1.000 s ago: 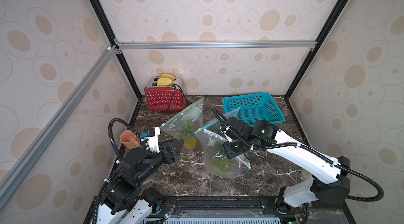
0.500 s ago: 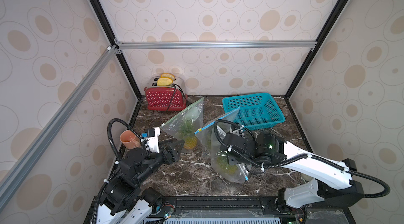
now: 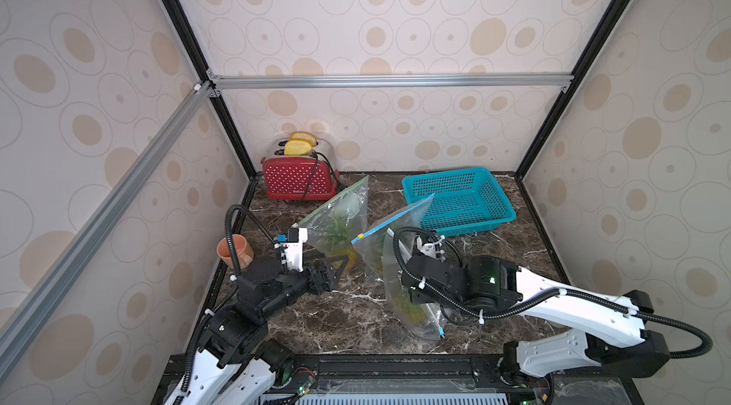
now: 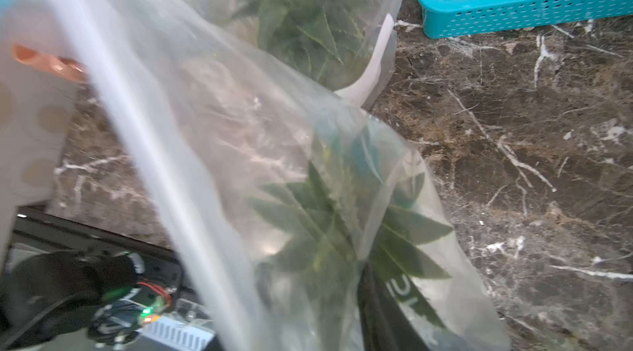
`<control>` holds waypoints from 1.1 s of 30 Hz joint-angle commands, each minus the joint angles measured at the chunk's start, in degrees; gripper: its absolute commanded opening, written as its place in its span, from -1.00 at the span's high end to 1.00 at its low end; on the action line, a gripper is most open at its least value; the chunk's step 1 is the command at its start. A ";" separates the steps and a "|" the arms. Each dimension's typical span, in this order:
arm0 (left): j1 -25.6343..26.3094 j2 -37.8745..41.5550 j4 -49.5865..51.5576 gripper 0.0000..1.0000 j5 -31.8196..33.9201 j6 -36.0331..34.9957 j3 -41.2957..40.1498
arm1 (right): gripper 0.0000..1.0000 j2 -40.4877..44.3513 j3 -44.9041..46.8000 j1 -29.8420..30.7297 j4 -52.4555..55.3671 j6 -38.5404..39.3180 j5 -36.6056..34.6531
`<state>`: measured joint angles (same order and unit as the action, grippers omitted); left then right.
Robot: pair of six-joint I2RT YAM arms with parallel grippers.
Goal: Open the zip-top bag and take out the pineapple
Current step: Adjust the zipper food storage bag at the center of the board, then open the zipper of the food storage bag at the center of the board.
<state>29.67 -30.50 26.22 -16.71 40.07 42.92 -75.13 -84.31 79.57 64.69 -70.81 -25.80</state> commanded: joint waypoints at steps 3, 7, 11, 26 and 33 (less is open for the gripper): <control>0.80 -2.98 -1.34 -0.81 -4.87 3.31 5.77 | -0.12 2.02 -11.32 1.29 12.95 4.47 -3.29; 6.73 -6.02 -0.96 -0.80 -1.31 4.56 7.84 | -0.21 5.35 -12.92 1.22 15.56 10.05 -4.43; 24.58 -16.09 -1.58 -0.79 12.27 2.56 13.13 | -0.23 13.09 -7.85 -2.29 13.76 15.22 -4.42; 37.76 -28.91 -5.95 -0.64 28.77 0.63 14.59 | -0.22 18.03 13.66 -23.80 -12.11 34.44 29.26; 38.62 -31.15 -6.50 -0.50 29.45 0.97 13.59 | -0.23 14.34 12.91 -24.72 -15.97 36.26 35.47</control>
<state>67.26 -61.60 21.04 10.41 40.97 57.10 -60.55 -70.46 55.46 52.07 -36.51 4.71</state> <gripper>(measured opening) 0.756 0.615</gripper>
